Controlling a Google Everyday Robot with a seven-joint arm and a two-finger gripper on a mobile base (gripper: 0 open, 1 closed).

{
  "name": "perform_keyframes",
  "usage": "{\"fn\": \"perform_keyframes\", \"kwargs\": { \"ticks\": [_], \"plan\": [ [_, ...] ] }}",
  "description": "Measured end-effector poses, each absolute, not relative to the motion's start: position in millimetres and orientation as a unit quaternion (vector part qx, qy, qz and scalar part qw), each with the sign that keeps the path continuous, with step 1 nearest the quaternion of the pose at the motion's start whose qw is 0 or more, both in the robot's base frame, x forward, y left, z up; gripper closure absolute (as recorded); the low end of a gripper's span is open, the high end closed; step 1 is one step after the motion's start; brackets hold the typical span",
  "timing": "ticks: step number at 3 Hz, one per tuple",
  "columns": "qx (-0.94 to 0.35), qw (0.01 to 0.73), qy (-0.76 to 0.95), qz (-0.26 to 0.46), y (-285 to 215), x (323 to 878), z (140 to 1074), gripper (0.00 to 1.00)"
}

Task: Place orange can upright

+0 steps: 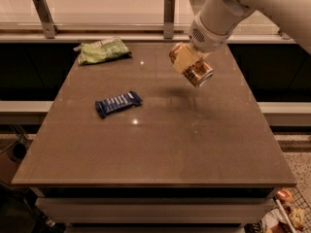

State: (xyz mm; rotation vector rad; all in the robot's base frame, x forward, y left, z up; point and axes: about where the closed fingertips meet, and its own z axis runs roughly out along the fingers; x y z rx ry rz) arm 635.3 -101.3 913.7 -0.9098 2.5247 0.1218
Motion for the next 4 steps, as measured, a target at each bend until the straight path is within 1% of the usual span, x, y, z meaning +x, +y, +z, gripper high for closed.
{"fn": "perform_keyframes", "kwargs": {
  "ticks": [2,4],
  "plan": [
    [-0.364,0.315,0.874,0.07,-95.2,649.5,947.6,1.0],
    [-0.398,0.397,0.817,0.123,-81.4,667.0,953.4,1.0]
  ]
}}
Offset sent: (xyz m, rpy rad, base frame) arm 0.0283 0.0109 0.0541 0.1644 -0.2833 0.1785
